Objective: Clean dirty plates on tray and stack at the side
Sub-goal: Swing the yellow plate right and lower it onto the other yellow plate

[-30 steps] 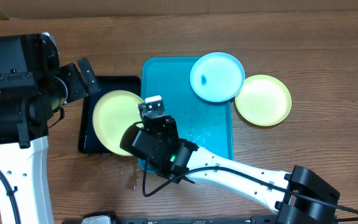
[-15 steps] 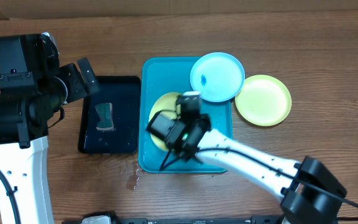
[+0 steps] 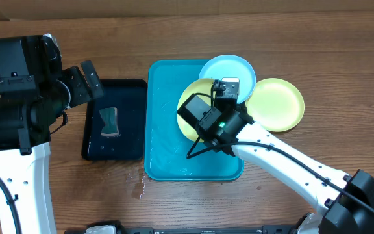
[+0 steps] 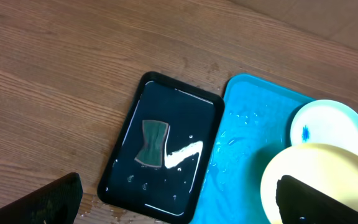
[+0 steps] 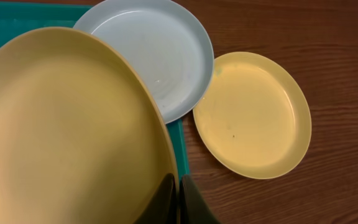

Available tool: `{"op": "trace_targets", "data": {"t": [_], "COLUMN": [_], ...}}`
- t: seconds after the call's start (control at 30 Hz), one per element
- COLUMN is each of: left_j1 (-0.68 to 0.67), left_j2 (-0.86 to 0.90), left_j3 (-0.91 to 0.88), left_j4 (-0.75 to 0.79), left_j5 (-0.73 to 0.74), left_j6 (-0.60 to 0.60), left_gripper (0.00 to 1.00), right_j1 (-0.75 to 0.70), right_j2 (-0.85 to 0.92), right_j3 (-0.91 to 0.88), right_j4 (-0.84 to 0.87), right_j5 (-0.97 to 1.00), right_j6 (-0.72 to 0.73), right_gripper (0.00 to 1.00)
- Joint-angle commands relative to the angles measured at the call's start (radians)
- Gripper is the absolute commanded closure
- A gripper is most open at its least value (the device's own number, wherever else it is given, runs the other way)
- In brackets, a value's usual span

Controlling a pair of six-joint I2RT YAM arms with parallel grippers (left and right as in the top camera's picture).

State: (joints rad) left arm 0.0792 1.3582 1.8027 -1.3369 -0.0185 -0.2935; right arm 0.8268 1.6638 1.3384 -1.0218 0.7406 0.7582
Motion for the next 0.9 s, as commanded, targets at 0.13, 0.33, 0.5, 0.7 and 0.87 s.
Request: {"op": "trace_targets", "data": {"t": [0.13,0.33,0.5,0.7,0.87], "left_j1": [-0.001,-0.001,-0.001,-0.001,-0.001], "left_j2": [0.008,0.008,0.008,0.008,0.009], "left_j3": [0.012,0.012,0.012,0.012,0.012], "left_j4": [0.002,0.002,0.002,0.002,0.002], "left_j5": [0.009,0.009,0.009,0.009,0.009], "left_j6": [-0.010,-0.010,-0.010,-0.010,-0.010], "left_gripper": [0.00,0.00,0.00,0.00,0.00], "right_j1": [-0.278,-0.632,-0.871,-0.977,-0.969], "right_j2": [-0.052,-0.050,-0.050,-0.050,-0.050], "right_j3": [0.005,0.005,0.004,-0.010,-0.057], "right_j4": [0.035,0.050,-0.015,-0.074,-0.079], "right_j5": [-0.182,-0.555,-0.748,-0.772,-0.724], "right_j6": [0.057,0.056,0.048,-0.082,-0.094], "right_gripper": [0.96,0.96,0.96,0.96,0.96]}}
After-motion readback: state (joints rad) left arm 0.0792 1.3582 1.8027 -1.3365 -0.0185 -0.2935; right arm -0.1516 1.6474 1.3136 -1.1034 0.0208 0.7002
